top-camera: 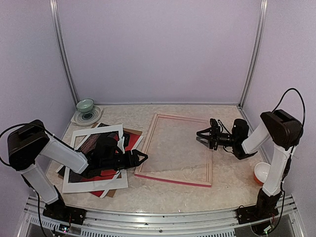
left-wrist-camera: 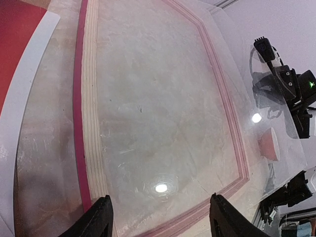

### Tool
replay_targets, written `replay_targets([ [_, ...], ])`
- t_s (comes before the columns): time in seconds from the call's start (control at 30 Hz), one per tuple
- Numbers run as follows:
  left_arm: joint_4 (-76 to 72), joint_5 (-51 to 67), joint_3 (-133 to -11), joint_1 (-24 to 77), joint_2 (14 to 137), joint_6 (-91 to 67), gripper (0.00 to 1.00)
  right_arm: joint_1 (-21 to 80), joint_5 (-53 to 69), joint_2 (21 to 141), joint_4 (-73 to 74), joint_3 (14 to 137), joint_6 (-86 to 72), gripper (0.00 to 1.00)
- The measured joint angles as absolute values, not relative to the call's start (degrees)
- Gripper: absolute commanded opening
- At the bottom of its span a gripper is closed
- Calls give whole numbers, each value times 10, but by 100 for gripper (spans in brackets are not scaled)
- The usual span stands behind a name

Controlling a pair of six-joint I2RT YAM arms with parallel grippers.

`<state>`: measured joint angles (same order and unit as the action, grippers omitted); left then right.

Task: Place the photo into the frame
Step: Place the glass panel at the frame body.

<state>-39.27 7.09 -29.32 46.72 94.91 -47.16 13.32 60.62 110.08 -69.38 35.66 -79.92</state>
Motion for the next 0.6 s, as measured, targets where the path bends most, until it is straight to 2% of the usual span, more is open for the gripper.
replay_targets([
  [0.4,-392,71,-302,467,950,-472,66,133,590,1102,-491,408,-681,53],
  [0.6,-390,71,-302,467,950,-472,66,126,569,1094,-341,450,-604,54],
])
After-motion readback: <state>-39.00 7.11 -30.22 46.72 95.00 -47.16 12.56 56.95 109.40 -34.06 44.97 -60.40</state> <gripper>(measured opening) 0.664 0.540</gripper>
